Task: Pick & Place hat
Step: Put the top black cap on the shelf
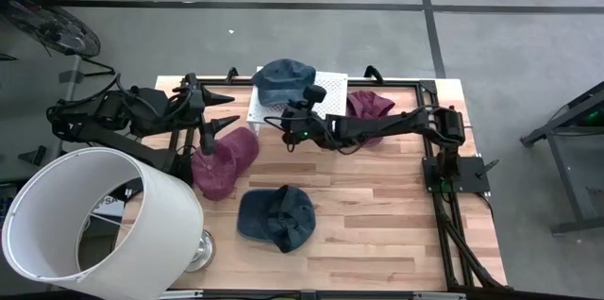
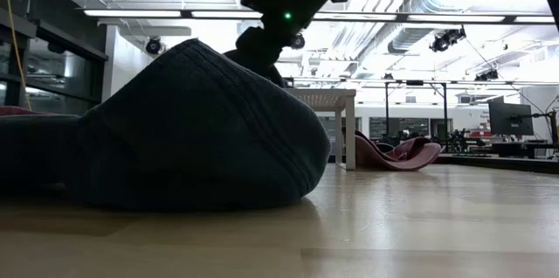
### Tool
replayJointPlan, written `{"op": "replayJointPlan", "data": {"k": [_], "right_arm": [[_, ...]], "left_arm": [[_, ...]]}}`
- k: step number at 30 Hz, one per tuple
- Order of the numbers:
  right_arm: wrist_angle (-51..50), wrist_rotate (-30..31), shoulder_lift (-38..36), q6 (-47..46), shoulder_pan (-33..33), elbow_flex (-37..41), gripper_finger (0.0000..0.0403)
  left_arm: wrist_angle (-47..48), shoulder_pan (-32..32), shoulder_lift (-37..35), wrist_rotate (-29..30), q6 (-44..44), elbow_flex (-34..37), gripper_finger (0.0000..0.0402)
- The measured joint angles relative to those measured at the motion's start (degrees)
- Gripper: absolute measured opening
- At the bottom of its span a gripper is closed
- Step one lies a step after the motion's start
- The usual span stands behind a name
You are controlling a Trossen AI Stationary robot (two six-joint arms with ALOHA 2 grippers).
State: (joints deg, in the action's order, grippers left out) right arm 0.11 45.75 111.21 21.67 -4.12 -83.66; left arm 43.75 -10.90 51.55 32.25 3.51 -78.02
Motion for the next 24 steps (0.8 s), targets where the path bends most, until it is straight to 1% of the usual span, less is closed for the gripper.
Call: {"op": "replayJointPlan", "data": {"k": [6, 10, 13, 16, 18, 24], "right_arm": [[1.8, -1.2, 0.0, -2.0, 0.0, 0.0, 0.0005], [1.7, -0.6, 0.0, -2.2, 0.0, 0.0, 0.0005], [1.7, 1.1, 0.0, -2.8, 0.1, 0.0, 0.0005], [1.6, 0.4, 0.0, -3.3, 0.1, 0.0, 0.0006], [1.5, -0.3, 0.0, -3.5, 0.1, 0.0, 0.0019], [1.0, -3.5, 0.2, -4.3, 0.1, 0.2, 0.0073]], "left_arm": [[-0.1, 0.0, 0.0, 0.2, 0.0, 0.0, 0.0213], [-0.2, 0.0, 0.0, 0.3, 0.0, 0.0, 0.0213], [-0.3, 0.0, 0.0, 0.3, 0.0, 0.0, 0.0213], [-0.3, 0.0, 0.0, 0.3, 0.0, 0.0, 0.0213], [-0.3, 0.0, 0.0, 0.4, 0.0, 0.0, 0.0213], [-0.3, 0.0, 0.0, 0.5, 0.0, 0.0, 0.0213]]}}
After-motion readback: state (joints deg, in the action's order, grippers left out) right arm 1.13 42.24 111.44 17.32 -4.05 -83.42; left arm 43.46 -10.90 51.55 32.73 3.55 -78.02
